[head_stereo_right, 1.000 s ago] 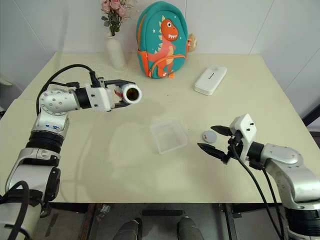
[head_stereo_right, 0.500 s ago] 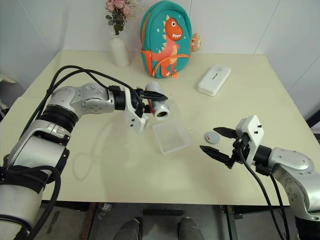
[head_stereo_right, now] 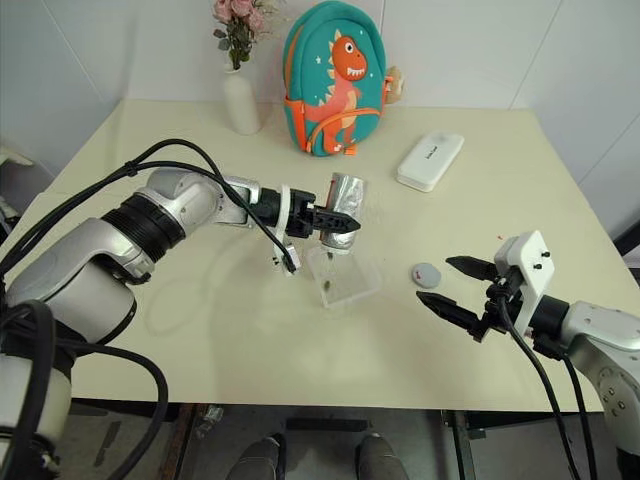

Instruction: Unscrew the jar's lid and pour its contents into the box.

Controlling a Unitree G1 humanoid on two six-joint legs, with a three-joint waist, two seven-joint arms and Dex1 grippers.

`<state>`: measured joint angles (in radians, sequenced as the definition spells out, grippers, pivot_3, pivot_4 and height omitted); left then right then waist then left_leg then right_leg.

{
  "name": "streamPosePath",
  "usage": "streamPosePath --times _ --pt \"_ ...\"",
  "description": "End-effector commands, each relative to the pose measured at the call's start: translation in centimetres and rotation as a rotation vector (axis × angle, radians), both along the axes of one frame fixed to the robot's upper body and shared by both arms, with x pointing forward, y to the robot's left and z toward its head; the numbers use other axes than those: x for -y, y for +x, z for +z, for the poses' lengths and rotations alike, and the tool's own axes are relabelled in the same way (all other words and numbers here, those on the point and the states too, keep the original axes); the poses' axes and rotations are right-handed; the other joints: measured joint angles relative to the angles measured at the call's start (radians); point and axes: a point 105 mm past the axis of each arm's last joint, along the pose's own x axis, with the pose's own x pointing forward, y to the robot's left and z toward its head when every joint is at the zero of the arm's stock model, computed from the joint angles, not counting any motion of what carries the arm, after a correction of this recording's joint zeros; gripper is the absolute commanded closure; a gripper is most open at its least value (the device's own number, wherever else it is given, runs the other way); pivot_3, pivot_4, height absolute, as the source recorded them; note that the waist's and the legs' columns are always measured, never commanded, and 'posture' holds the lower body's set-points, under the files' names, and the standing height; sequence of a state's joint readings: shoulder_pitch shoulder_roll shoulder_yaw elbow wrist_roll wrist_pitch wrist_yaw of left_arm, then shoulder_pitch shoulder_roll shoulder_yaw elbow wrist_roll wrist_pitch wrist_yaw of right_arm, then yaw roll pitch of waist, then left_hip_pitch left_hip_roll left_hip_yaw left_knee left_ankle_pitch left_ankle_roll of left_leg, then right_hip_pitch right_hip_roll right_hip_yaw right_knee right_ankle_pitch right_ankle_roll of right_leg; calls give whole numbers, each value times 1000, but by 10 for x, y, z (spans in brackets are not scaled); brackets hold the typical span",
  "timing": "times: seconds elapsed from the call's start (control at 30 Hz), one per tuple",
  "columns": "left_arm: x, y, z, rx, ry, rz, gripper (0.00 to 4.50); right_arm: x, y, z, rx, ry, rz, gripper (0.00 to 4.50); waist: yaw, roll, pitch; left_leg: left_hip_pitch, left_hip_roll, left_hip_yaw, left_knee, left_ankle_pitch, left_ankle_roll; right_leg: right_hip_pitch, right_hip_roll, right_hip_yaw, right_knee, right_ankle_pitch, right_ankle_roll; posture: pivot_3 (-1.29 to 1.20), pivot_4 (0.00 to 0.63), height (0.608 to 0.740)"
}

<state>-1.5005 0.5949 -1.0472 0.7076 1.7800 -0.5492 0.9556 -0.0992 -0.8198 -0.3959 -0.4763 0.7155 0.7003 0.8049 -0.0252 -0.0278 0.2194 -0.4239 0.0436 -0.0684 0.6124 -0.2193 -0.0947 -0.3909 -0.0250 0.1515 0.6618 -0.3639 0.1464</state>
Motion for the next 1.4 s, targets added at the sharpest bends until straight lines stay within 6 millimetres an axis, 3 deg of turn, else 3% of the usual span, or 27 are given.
streamPosePath --times 0.03,0.2,0.33,0.4,0.57,0.67,0.7,0.77,0.83,1.03,1.17,1.27,1.4 --pt "7 -11 16 120 -11 -106 2499 -6 0 11 44 -13 21 71 -1 0 0 0 0 0 0 0 0 0 0 0 0 0 0 0 150 740" --pt "5 -8 22 109 -70 -80 2499 -11 4 11 50 -26 43 71 -1 0 0 0 0 0 1 0 0 0 0 0 2 0 0 0 150 740" --pt "-32 24 29 -417 -408 262 2499 -12 8 15 58 -30 54 71 -3 0 0 1 0 1 1 0 0 0 0 0 3 0 0 0 150 740" --pt "-37 26 30 -493 -463 301 2499 -11 7 16 59 -32 60 71 -4 0 0 1 0 1 1 0 0 -1 0 0 4 0 0 0 150 740" --pt "-71 41 38 -941 -854 436 2499 -8 8 19 64 -21 88 71 1 0 0 1 0 2 1 1 0 -1 -1 0 4 0 0 0 150 740" --pt "-77 42 38 -1044 -911 455 2499 -7 7 19 64 -21 104 71 1 0 0 1 0 2 2 1 1 -1 -1 0 6 0 0 0 150 740" --pt "-101 55 41 -1255 -1170 481 2499 -7 8 23 76 27 118 71 1 1 0 1 0 2 3 2 1 -1 -1 0 7 0 0 0 150 740" --pt "-145 65 23 -1684 -1517 426 2499 -7 9 26 84 53 155 71 -1 2 -1 3 -1 2 3 2 1 1 -1 0 9 0 0 0 150 740" --pt "-166 60 10 -1919 -1651 326 2499 -7 13 29 98 38 170 27 -18 3 -2 3 -1 2 4 3 2 0 -1 0 12 0 -1 0 150 740" --pt "-177 37 -13 -2175 -1663 274 2499 -9 20 34 126 52 195 27 -29 2 -2 4 1 -2 7 7 2 -2 2 -2 22 0 -2 0 150 740" --pt "-182 27 -50 -2300 -1655 370 2499 -13 27 35 141 58 214 27 -28 2 -2 6 0 -3 15 6 2 4 1 -1 22 2 -1 0 150 740" --pt "-182 26 -59 -2351 -1666 385 2499 -14 29 35 147 56 226 27 -30 2 -1 16 0 -2 14 6 3 17 1 -1 14 3 -1 0 150 740" --pt "-183 27 -67 -2394 -1664 409 2499 -16 32 35 153 55 231 27 -30 2 -1 17 0 -2 13 6 3 19 1 0 9 6 1 0 150 740"
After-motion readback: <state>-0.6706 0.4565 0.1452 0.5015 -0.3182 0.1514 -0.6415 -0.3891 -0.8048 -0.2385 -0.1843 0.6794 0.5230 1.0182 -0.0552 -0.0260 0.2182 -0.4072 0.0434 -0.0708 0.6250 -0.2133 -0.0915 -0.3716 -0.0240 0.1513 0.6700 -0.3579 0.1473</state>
